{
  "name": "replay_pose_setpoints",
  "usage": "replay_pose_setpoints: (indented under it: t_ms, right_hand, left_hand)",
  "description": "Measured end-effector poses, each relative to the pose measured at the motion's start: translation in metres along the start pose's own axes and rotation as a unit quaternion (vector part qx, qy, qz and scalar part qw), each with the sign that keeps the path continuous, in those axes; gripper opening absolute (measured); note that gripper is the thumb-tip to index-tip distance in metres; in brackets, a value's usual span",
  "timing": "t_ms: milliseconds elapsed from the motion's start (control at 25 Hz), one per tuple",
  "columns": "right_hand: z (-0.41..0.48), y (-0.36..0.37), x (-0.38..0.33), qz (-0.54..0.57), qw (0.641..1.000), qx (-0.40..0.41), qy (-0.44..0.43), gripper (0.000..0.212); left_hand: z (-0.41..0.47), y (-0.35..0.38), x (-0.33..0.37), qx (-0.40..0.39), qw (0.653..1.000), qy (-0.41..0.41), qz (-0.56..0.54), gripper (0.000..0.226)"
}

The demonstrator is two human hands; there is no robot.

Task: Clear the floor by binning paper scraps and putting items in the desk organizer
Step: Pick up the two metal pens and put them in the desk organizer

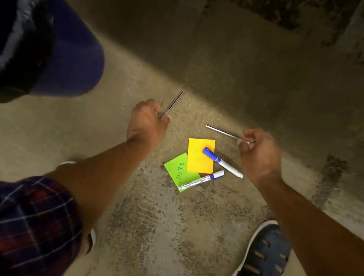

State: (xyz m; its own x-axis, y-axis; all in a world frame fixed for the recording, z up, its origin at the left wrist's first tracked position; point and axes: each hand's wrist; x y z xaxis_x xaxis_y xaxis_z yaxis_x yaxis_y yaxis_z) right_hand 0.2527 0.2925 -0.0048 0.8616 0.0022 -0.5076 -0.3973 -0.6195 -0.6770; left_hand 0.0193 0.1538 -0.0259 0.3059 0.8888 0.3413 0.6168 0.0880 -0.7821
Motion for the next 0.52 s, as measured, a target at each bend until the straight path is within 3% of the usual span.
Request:
replay_pose_setpoints:
  t_ms: [160, 360, 520]
  right_hand:
    - [0.011, 0.020, 0.021, -0.186, 0.981, -0.024, -0.045, 0.023]
    - [0.020, 0.032, 0.024, -0.281, 0.955, -0.028, -0.090, 0.015]
    - [0.021, 0.029, 0.011, -0.276, 0.958, -0.025, -0.078, 0.027]
  left_hand:
    - [0.001, 0.028, -0.009, -0.017, 0.999, 0.005, 0.051, 0.027]
    - [0.000, 0.026, -0.015, -0.005, 1.000, -0.012, 0.007, 0.010]
    - [-0.008, 0.013, -0.016, -0.009, 0.997, -0.043, -0.059, 0.011]
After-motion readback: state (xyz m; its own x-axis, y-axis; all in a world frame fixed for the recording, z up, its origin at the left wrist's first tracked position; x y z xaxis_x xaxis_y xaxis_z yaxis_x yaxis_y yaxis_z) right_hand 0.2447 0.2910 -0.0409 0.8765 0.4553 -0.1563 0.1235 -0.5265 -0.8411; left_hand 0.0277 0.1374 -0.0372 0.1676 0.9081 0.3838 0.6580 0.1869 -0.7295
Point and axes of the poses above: each hand's wrist, its own z-axis towards the middle knuckle, its own y-axis out of the palm, x = y × z, and after that the axes turned 8 degrees about z, right-handed
